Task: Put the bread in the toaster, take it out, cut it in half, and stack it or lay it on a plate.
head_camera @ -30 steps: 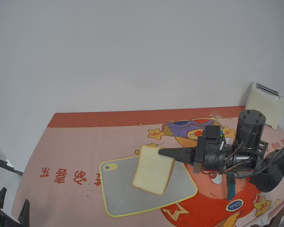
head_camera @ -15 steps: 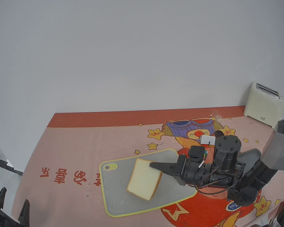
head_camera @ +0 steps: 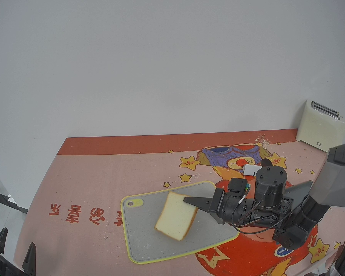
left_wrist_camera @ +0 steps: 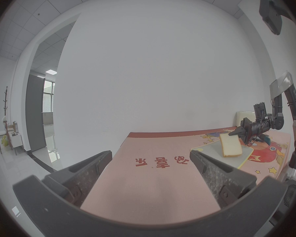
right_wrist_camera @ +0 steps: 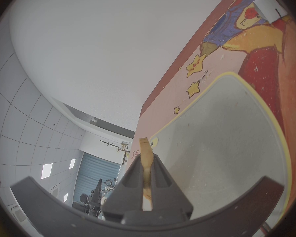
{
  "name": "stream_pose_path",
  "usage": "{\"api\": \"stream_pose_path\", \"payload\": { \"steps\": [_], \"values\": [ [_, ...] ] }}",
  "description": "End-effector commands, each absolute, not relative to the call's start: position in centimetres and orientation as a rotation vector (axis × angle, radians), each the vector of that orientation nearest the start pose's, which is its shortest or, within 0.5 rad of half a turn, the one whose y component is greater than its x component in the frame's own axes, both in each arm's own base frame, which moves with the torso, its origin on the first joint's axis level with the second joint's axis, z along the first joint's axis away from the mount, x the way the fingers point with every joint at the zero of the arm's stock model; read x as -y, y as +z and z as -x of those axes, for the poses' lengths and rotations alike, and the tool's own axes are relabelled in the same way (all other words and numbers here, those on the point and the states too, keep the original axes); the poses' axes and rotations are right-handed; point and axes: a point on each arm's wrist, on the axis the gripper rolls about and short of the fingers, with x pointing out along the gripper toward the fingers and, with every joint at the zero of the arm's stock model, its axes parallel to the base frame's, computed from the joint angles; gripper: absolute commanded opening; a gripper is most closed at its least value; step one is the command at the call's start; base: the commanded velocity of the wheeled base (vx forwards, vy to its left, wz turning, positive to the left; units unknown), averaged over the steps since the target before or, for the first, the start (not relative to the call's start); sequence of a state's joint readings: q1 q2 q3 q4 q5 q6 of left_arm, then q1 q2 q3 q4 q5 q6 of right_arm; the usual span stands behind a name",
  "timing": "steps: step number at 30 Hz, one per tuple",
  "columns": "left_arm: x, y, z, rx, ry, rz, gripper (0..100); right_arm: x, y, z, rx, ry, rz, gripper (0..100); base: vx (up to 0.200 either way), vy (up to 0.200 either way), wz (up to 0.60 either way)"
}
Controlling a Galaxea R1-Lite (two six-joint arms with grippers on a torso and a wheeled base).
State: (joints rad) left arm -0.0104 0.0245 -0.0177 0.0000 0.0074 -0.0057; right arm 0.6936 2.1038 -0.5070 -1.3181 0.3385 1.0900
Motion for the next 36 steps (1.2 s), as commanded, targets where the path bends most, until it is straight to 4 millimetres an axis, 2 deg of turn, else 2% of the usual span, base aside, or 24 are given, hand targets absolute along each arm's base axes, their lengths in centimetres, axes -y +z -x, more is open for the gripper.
{"api": "stream_pose_path", "payload": {
  "steps": [1,15,16,25,36],
  "values": [
    [-0.04,7.6,2.08,-0.026,-0.003,0.007,100,-21.05,4.57,-24.32,-0.819,0.747,-0.906,0,0.0,0.0,0.0],
    [-0.04,7.6,2.08,-0.026,-0.003,0.006,100,-21.09,4.52,-24.48,-0.808,0.742,-0.899,0,0.0,0.0,0.0],
    [-0.04,7.6,2.08,-0.026,-0.003,0.006,100,-21.09,4.52,-24.48,-0.808,0.742,-0.899,100,0.0,0.0,0.0],
    [-0.04,7.6,2.08,-0.026,-0.003,0.006,100,-21.0,4.87,-24.26,-0.779,0.744,-0.888,100,0.0,0.0,0.0],
    [-0.04,7.6,2.08,-0.026,-0.003,0.006,100,-20.86,4.89,-24.38,-0.559,0.67,-0.591,100,0.0,0.0,0.0]
  ]
}}
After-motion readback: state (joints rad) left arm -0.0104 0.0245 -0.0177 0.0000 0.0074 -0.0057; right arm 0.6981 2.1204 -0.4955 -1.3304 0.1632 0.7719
